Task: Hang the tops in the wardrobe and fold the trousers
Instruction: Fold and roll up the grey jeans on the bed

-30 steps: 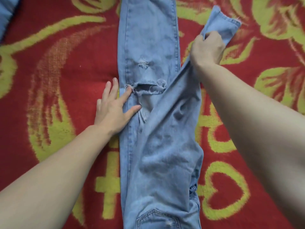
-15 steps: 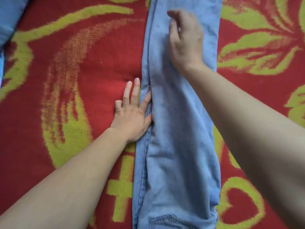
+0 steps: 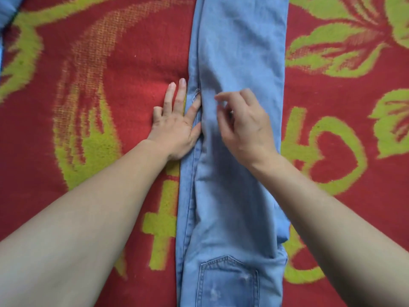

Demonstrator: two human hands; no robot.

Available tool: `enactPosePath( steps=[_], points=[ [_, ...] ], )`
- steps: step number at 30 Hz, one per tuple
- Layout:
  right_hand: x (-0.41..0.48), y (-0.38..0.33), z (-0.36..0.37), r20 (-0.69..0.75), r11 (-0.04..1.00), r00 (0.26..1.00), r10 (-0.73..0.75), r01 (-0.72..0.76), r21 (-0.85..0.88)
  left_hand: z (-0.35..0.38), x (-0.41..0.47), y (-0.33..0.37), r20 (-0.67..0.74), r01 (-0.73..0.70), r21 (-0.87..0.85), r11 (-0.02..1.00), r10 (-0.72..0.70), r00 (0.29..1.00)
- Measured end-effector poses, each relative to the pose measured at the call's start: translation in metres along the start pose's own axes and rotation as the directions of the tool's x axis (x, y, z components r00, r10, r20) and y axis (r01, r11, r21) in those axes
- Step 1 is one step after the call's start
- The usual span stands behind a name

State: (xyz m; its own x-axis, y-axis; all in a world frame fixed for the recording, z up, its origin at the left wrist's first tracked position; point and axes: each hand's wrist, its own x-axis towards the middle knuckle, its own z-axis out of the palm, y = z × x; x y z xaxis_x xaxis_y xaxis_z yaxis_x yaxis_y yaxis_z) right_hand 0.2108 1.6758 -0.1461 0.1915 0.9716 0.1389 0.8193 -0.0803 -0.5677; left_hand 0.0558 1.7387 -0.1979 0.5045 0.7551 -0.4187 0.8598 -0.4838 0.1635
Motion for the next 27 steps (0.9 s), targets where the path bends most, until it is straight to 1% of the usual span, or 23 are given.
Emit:
enactPosePath(
  steps=[2, 4, 6, 7, 8, 9, 11, 13, 14, 16, 17, 19, 22, 23, 25, 26, 27],
  points=[
    [-0.033, -0.012, -0.001, 0.047, 0.998, 0.998, 0.044, -0.046, 0.031, -0.002, 0.000, -0.002, -0.025, -0.020, -0.065, 0.998, 0.018, 1.000],
    [-0.073, -0.027, -0.002, 0.139, 0.996, 0.986, 0.088, -0.090, 0.006, -0.003, -0.005, -0.004, -0.070, -0.055, -0.190, 0.980, 0.042, 0.997],
    [-0.107, -0.040, -0.001, 0.286, 0.982, 0.940, 0.186, -0.167, -0.089, -0.001, -0.016, -0.008, -0.168, -0.081, -0.280, 0.957, 0.034, 0.985],
    [-0.119, -0.045, 0.002, 0.351, 0.971, 0.907, 0.233, -0.196, -0.138, 0.001, -0.023, -0.011, -0.218, -0.090, -0.286, 0.954, 0.027, 0.976],
    [-0.128, -0.047, 0.005, 0.384, 0.963, 0.886, 0.259, -0.209, -0.168, 0.005, -0.033, -0.013, -0.250, -0.098, -0.272, 0.957, 0.028, 0.968],
    [-0.132, -0.048, 0.008, 0.383, 0.960, 0.884, 0.270, -0.218, -0.173, 0.010, -0.046, -0.016, -0.262, -0.103, -0.245, 0.964, 0.036, 0.964],
    [-0.137, -0.052, 0.012, 0.302, 0.959, 0.911, 0.280, -0.254, -0.124, 0.025, -0.078, -0.020, -0.257, -0.111, -0.168, 0.980, 0.065, 0.964],
    [-0.142, -0.062, 0.018, 0.227, 0.963, 0.937, 0.265, -0.268, -0.022, 0.042, -0.114, -0.026, -0.250, -0.095, -0.119, 0.988, 0.063, 0.966],
    [-0.146, -0.070, 0.022, 0.223, 0.967, 0.945, 0.239, -0.253, 0.035, 0.049, -0.130, -0.030, -0.248, -0.084, -0.112, 0.990, 0.054, 0.967],
    [-0.155, -0.079, 0.031, 0.310, 0.971, 0.935, 0.171, -0.212, 0.106, 0.059, -0.150, -0.034, -0.243, -0.069, -0.100, 0.993, 0.043, 0.969],
    [-0.160, -0.079, 0.037, 0.367, 0.978, 0.921, 0.134, -0.183, 0.101, 0.062, -0.156, -0.034, -0.240, -0.058, -0.102, 0.993, 0.032, 0.970],
    [-0.169, -0.079, 0.041, 0.405, 0.986, 0.909, 0.098, -0.143, 0.082, 0.066, -0.166, -0.031, -0.239, -0.022, -0.141, 0.990, -0.013, 0.971],
    [-0.180, -0.078, 0.027, 0.396, 0.958, 0.907, 0.146, -0.229, 0.171, 0.068, -0.183, -0.017, -0.241, 0.064, -0.261, 0.963, -0.129, 0.962],
    [-0.185, -0.076, 0.017, 0.362, 0.950, 0.917, 0.168, -0.248, 0.189, 0.066, -0.192, -0.010, -0.242, 0.109, -0.297, 0.949, -0.186, 0.952],
    [-0.203, -0.066, -0.004, 0.210, 0.952, 0.945, 0.252, -0.281, 0.122, 0.063, -0.213, 0.010, -0.232, 0.226, -0.361, 0.905, -0.322, 0.918],
    [-0.215, -0.060, -0.017, 0.124, 0.941, 0.937, 0.327, -0.335, 0.048, 0.062, -0.226, 0.021, -0.179, 0.304, -0.412, 0.859, -0.403, 0.898],
    [-0.230, -0.055, -0.031, 0.065, 0.904, 0.901, 0.428, -0.428, -0.018, 0.060, -0.240, 0.033, -0.063, 0.403, -0.476, 0.781, -0.488, 0.871]
  ],
)
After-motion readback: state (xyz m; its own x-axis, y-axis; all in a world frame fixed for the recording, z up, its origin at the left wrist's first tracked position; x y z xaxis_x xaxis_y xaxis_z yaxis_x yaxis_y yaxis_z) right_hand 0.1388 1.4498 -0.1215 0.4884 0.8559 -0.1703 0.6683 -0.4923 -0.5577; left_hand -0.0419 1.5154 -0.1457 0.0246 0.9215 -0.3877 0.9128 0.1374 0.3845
